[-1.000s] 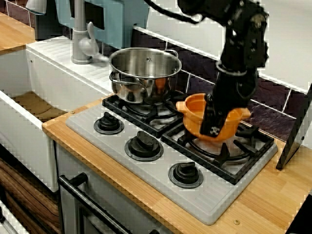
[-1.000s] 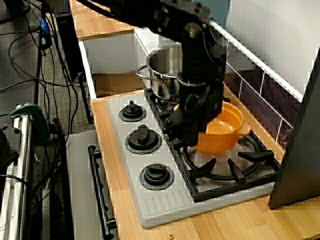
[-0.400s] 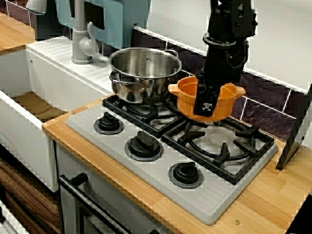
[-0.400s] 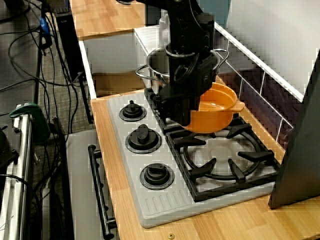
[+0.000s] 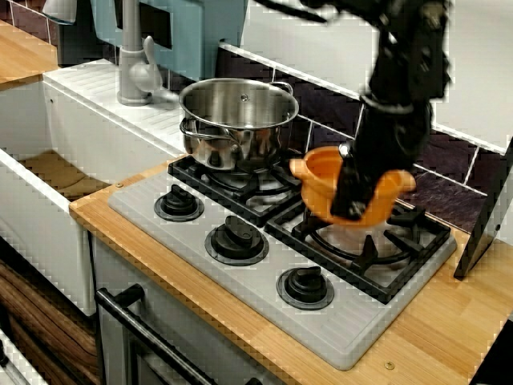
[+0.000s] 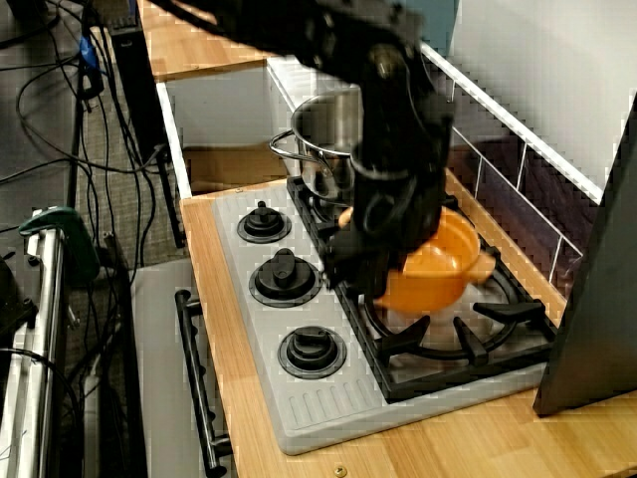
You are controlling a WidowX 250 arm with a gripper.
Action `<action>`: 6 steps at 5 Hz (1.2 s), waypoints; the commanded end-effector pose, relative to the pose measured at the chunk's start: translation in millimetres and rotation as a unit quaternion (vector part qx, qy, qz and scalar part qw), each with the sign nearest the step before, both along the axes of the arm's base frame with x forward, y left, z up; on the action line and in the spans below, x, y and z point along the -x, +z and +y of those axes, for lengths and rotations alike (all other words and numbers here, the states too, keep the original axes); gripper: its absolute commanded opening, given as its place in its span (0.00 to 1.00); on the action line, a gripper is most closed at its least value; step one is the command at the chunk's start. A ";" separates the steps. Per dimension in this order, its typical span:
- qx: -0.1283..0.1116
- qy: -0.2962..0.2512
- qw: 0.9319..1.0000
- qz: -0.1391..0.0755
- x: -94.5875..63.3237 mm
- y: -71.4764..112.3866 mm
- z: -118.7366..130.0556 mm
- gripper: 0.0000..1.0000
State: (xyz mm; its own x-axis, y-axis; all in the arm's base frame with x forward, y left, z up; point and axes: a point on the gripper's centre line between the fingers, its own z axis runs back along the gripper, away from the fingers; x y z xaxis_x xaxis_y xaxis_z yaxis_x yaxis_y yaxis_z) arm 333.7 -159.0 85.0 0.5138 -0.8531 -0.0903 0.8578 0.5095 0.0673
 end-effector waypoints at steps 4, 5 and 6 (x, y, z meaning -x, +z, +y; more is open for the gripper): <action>0.029 0.091 0.995 -0.008 1.2 39.6 18.9 1.00; 0.040 0.102 0.994 -0.001 0.7 44.7 24.7 1.00; 0.053 0.123 0.991 -0.008 -2.2 50.3 32.0 1.00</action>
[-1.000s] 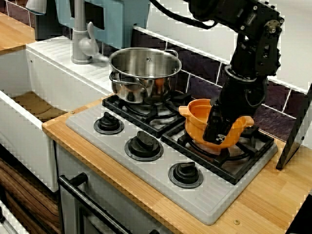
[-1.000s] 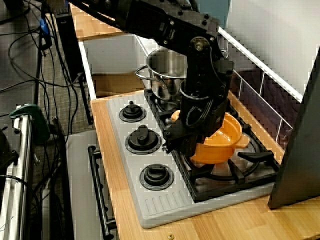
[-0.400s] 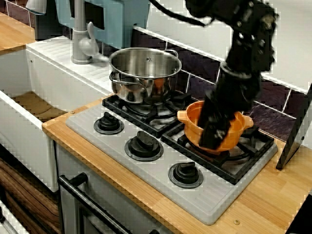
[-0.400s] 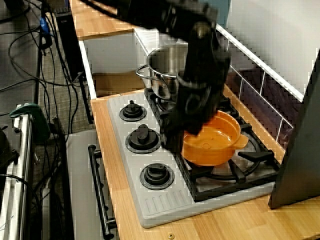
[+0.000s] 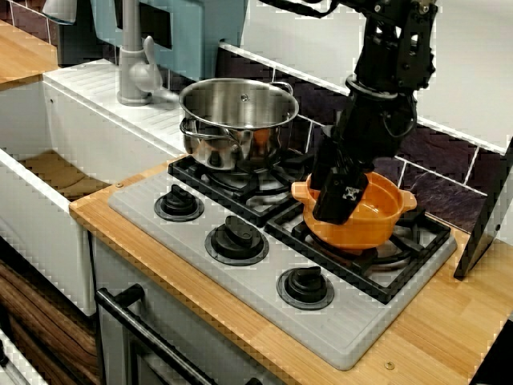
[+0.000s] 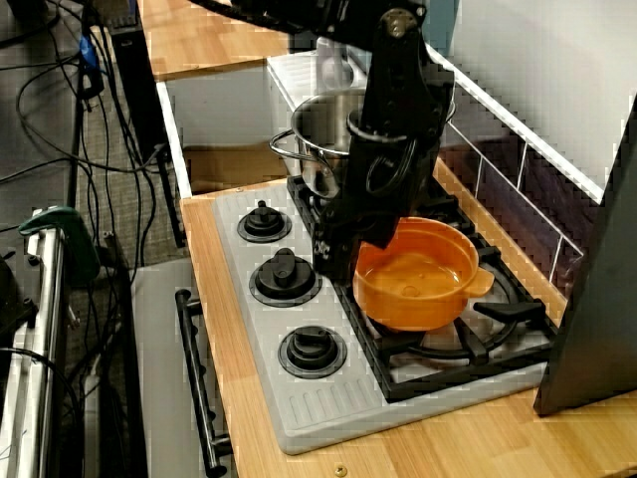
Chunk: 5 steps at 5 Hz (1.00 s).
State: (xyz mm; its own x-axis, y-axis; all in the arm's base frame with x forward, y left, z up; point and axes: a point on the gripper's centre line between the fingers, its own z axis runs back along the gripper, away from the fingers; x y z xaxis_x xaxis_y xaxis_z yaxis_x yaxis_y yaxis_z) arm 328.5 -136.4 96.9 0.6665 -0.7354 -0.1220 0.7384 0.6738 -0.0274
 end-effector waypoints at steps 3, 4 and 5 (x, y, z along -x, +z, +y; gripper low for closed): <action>-0.008 0.224 0.968 -0.114 -22.9 41.5 31.6 1.00; -0.017 0.269 0.957 -0.112 -33.8 34.4 34.2 1.00; -0.017 0.284 0.953 -0.101 -41.2 27.6 33.8 1.00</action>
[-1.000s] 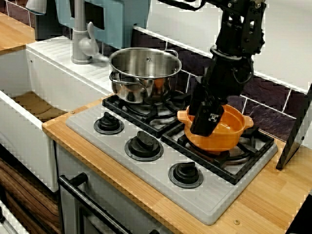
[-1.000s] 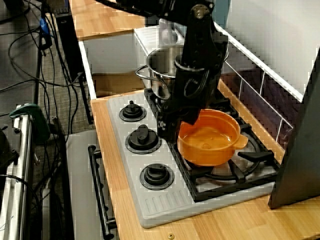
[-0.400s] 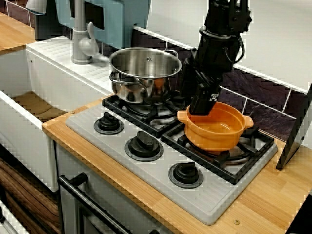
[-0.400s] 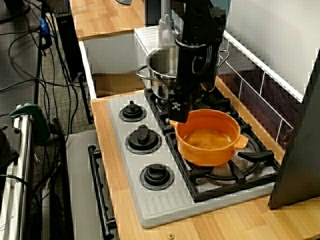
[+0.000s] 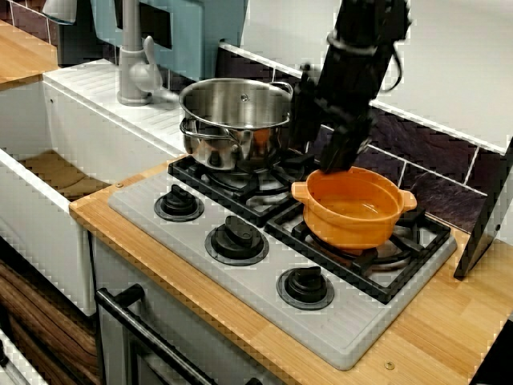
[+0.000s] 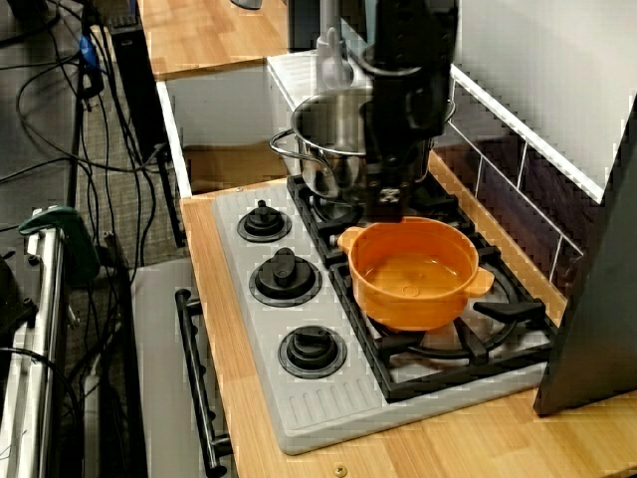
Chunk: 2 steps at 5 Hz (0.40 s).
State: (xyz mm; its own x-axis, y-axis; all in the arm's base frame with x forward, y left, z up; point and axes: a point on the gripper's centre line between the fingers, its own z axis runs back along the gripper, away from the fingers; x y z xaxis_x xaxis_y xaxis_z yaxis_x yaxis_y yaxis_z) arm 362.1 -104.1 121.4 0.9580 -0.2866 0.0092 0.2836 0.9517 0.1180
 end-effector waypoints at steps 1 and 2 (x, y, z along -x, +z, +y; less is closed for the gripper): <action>0.006 0.019 1.000 -0.014 -9.0 -0.8 -1.9 1.00; 0.005 0.035 0.999 -0.005 -14.6 -6.8 -1.8 1.00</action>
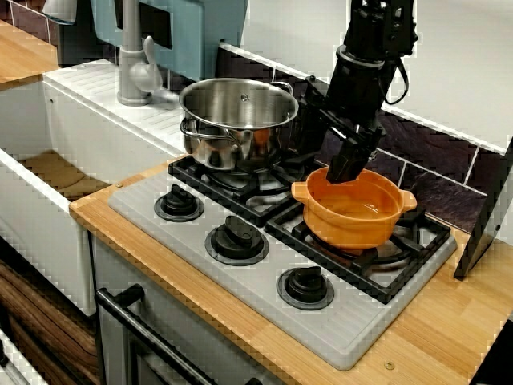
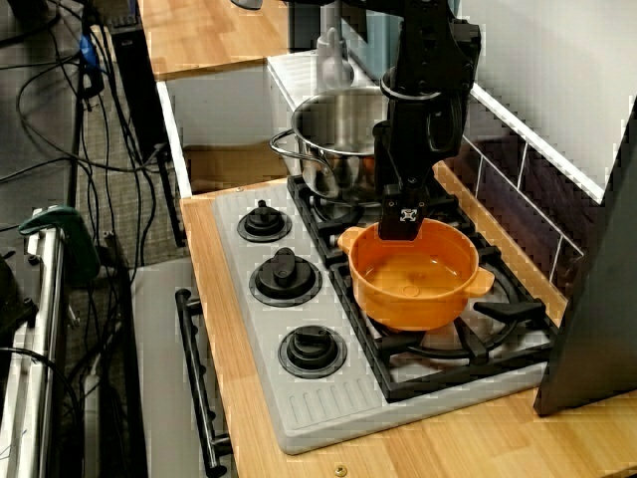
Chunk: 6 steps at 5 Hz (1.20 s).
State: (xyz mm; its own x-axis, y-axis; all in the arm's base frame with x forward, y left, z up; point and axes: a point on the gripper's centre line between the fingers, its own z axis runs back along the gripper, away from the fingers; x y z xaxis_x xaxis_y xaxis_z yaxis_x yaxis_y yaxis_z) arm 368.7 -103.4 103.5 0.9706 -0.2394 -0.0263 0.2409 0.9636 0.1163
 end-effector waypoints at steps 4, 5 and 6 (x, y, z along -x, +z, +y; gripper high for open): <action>0.010 0.056 0.998 0.031 -7.7 -1.1 -4.4 1.00; 0.017 0.056 0.998 0.031 -4.8 -1.3 -5.1 0.00; 0.012 0.059 0.998 0.032 -3.7 -1.9 -5.6 0.00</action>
